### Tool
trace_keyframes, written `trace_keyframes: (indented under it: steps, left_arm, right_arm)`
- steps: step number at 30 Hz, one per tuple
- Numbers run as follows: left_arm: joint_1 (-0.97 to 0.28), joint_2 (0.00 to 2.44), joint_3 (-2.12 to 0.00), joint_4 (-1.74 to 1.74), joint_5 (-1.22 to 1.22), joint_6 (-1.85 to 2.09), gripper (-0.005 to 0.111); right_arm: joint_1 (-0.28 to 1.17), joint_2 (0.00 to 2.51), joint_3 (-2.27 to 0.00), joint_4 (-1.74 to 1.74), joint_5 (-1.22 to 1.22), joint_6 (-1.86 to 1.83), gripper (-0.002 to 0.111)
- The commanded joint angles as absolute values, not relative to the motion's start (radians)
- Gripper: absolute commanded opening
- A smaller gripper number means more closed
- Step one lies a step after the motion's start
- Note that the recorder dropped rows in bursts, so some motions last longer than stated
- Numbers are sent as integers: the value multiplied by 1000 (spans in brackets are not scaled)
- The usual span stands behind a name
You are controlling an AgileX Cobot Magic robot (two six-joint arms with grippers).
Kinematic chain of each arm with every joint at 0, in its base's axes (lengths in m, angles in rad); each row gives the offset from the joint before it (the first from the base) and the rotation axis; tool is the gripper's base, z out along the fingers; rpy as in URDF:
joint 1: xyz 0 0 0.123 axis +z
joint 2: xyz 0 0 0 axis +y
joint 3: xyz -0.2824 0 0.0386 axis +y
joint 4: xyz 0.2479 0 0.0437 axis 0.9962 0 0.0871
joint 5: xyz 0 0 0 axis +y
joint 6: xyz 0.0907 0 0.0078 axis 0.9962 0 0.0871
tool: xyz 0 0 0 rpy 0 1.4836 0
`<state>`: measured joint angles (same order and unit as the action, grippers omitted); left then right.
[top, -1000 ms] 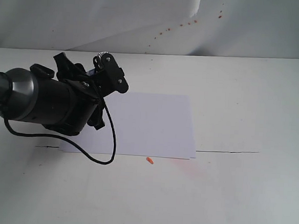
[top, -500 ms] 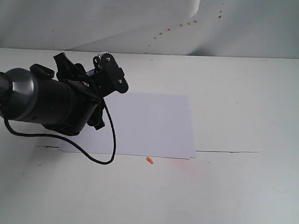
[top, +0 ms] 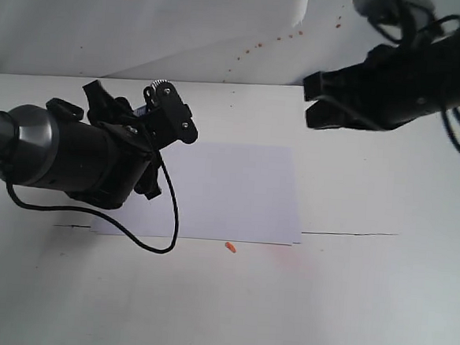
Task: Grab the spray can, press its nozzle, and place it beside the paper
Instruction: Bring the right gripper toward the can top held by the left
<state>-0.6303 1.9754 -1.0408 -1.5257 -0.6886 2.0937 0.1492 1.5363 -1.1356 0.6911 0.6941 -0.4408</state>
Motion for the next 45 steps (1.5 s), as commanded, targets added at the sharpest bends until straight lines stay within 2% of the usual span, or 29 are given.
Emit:
trace_keyframes:
  steps: [1,4,7,15,18,26,45]
  left_arm:
    - [-635,1966,-1052,-1497,-715,2093,0]
    - [-635,1966,-1052,-1497,-715,2093,0]
    - [-642,1966,-1052,-1497,-734,2093,0]
    - [-662,1966,-1052,-1497,-760,2093,0]
    - [-668,1966,-1052,-1501,-760,2093,0]
    - [-668,1966,-1052,-1501,-762,2093,0]
    - [-668,1966,-1052,-1501,-786,2093,0]
  right_arm:
    - [151,1693,-1142,877,601,-476,0]
    - [151,1766,-1163,948,583,-575,0]
    - [149,1825,-1291,972,653,-579,0]
    - [46,2135,-1823,990,1075,-402,0]
    - [10,2263,-1943,1108,1206,-385,0]
    - [28,2354,-1968,1177,1221,-385,0]
    - [82,2357,-1968,1147,1221,-328,0]
